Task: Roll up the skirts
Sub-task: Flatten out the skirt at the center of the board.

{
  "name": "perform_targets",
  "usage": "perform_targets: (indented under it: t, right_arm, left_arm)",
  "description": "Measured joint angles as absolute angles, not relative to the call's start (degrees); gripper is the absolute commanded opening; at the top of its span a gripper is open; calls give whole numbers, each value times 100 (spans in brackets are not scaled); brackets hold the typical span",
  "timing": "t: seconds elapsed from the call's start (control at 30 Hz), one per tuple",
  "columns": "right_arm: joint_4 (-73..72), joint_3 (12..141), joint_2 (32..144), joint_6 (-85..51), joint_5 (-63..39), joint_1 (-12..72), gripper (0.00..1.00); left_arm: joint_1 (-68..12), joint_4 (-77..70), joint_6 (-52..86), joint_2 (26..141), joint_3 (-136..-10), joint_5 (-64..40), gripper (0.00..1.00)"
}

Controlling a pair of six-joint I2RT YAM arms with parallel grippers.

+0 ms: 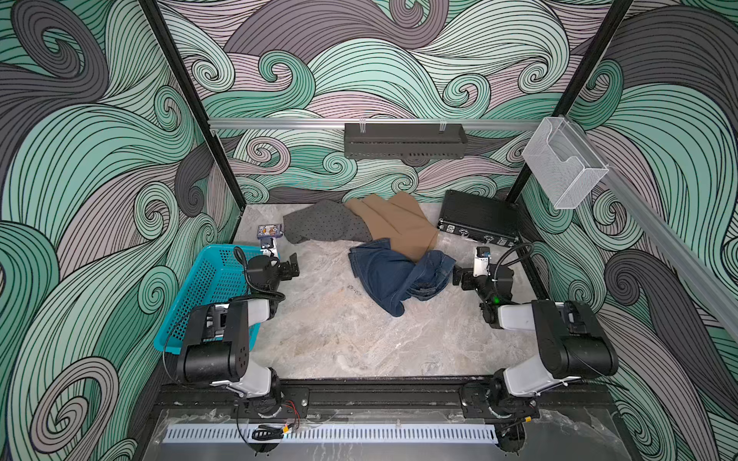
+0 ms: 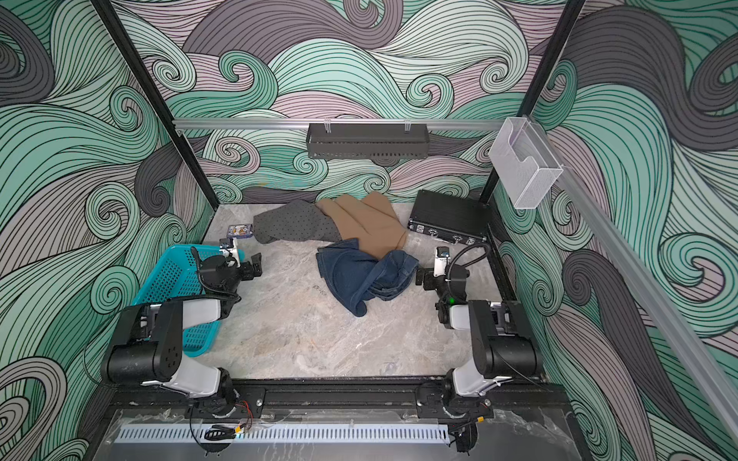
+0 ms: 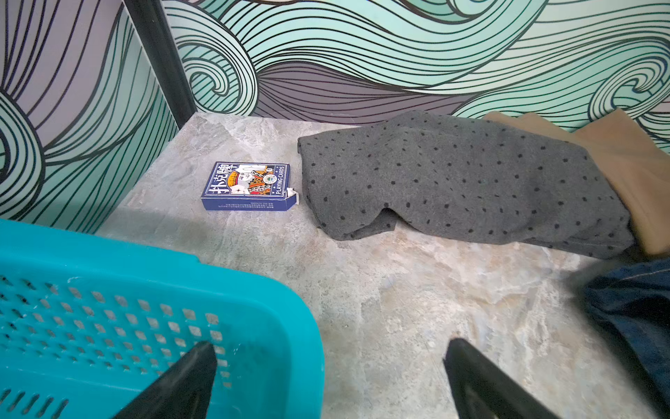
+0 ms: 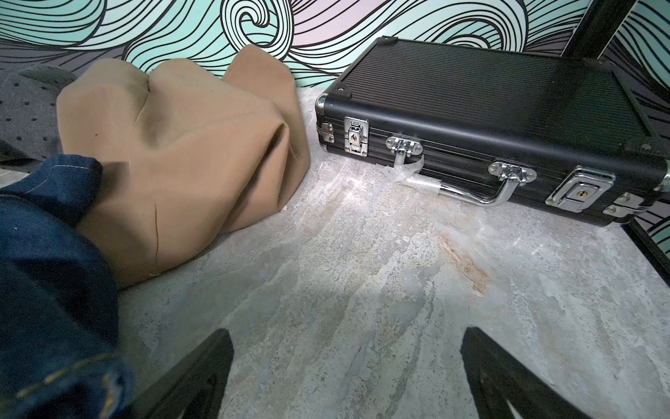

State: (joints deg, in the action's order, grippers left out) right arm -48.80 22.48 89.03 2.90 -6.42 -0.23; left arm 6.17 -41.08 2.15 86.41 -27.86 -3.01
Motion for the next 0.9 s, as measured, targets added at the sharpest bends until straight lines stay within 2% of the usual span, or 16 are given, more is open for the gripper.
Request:
perform_targets:
  t: [0.9]
  right_arm:
    - [-4882, 2248, 8903, 290, -642, -23, 99]
  left_arm:
    - [530, -4010, 213, 8641, -2797, -134, 99]
